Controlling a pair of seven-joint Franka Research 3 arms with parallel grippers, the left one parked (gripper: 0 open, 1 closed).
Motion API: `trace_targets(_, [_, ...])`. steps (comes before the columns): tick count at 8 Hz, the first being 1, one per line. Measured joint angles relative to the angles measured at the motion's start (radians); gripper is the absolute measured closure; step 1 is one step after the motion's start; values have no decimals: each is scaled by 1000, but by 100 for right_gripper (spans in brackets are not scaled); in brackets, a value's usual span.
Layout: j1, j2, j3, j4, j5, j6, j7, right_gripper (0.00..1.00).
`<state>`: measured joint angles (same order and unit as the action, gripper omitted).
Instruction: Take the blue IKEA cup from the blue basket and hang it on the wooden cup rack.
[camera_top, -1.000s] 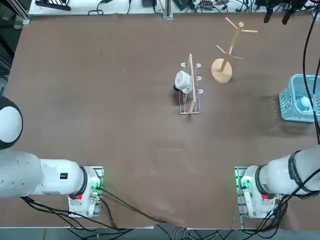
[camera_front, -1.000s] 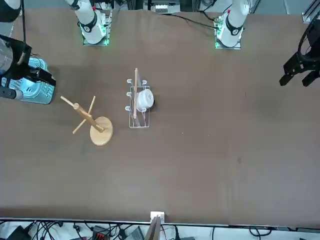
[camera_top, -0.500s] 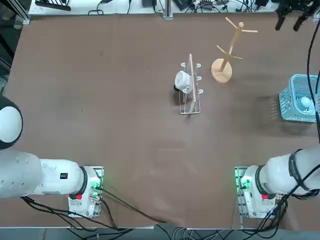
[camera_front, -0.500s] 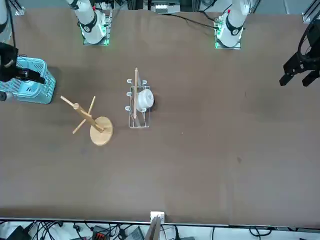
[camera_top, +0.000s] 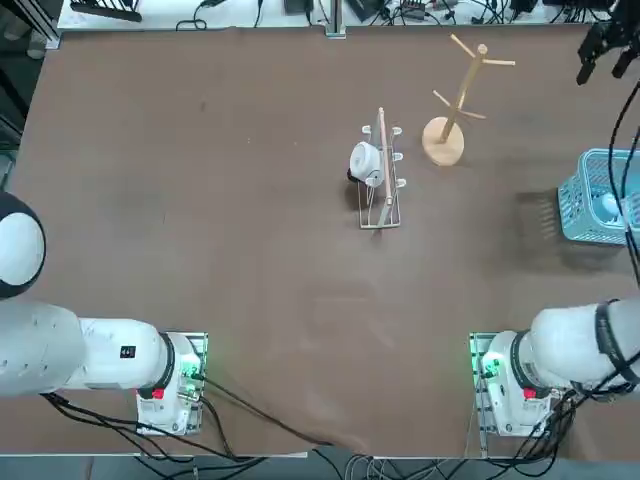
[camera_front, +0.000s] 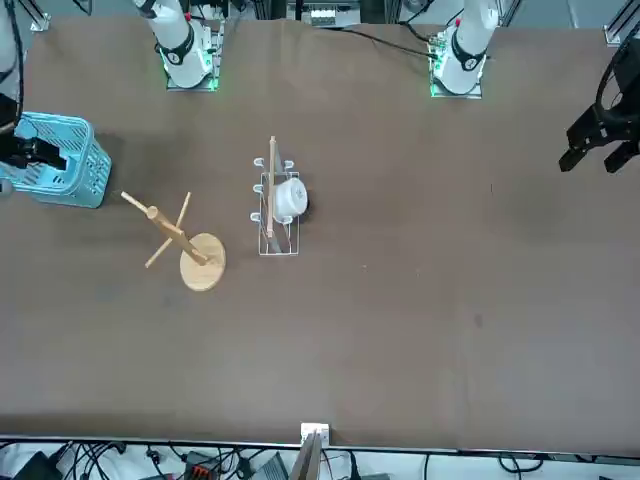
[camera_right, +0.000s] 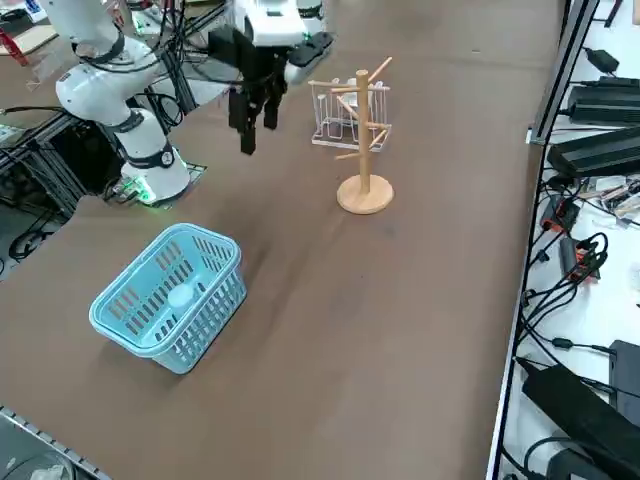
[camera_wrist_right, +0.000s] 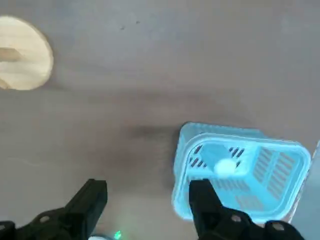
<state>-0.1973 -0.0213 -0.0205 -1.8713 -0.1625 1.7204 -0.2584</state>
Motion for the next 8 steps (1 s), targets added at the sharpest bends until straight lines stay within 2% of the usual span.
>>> trace_targets(1, [-51,-41,-10,-110,-1,109,-105,0])
trace_targets(2, [-108,-65,-36,-210,0,216,-221,0])
trace_targets(3, [-150,-74,-82,-286,0,302,-327,0])
trace_targets(5, [-168,-74,-169,-370,6,388,-458,0])
trace_targets(8, [-170,-45,-251,-449,13,518,-558,0])
